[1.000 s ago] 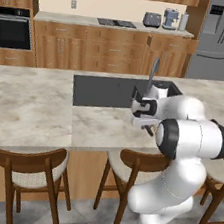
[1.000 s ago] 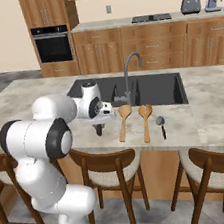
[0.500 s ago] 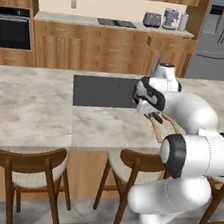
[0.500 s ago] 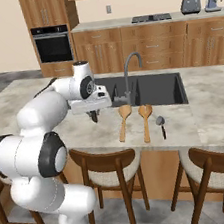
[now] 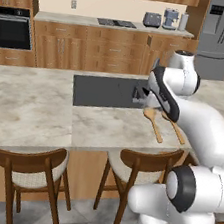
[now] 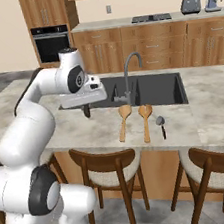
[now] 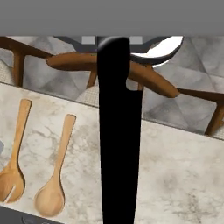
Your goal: Pick up the metallic utensils from the counter and place them in the open drawer. Make sure not to pick up any wooden utensils.
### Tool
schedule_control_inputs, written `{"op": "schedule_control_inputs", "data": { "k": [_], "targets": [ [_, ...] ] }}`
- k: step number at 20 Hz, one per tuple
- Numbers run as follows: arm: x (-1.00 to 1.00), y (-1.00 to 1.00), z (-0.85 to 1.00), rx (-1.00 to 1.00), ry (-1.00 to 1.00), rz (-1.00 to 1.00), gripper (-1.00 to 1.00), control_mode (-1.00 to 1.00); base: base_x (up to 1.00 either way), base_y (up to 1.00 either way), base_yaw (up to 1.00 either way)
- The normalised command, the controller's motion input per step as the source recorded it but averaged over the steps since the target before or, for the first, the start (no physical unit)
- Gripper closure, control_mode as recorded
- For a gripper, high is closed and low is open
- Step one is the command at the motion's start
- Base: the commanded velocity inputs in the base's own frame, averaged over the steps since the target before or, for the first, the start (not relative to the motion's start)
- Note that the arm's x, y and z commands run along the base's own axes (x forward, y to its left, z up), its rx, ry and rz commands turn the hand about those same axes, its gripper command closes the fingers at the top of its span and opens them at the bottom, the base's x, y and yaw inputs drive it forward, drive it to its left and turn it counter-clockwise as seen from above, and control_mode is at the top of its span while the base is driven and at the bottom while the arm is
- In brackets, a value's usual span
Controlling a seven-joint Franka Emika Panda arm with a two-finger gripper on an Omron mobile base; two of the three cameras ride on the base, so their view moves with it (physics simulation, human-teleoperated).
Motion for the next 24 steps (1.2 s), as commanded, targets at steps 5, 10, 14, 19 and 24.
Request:
{"op": "schedule_control_inputs", "data": {
  "k": [5, 10, 14, 19, 24],
  "targets": [
    [-0.76, -0.01, 0.28, 0.00, -0.12, 0.00, 1.00, -1.00, 0.00, 0.00, 0.00],
    [-0.63, -0.09, -0.06, 0.04, -0.23, 0.02, 1.00, -1.00, 0.00, 0.00, 0.00],
    [-0.38, 0.01, 0.00, 0.00, -0.27, 0.01, 1.00, -1.00, 0.00, 0.00, 0.00],
    [-0.18, 0.00, 0.11, 0.00, -0.31, 0.03, 1.00, -1.00, 0.00, 0.00, 0.00],
    [-0.23, 0.00, 0.13, 0.00, -0.11, 0.04, 1.00, -1.00, 0.00, 0.00, 0.00]
  ]
}}
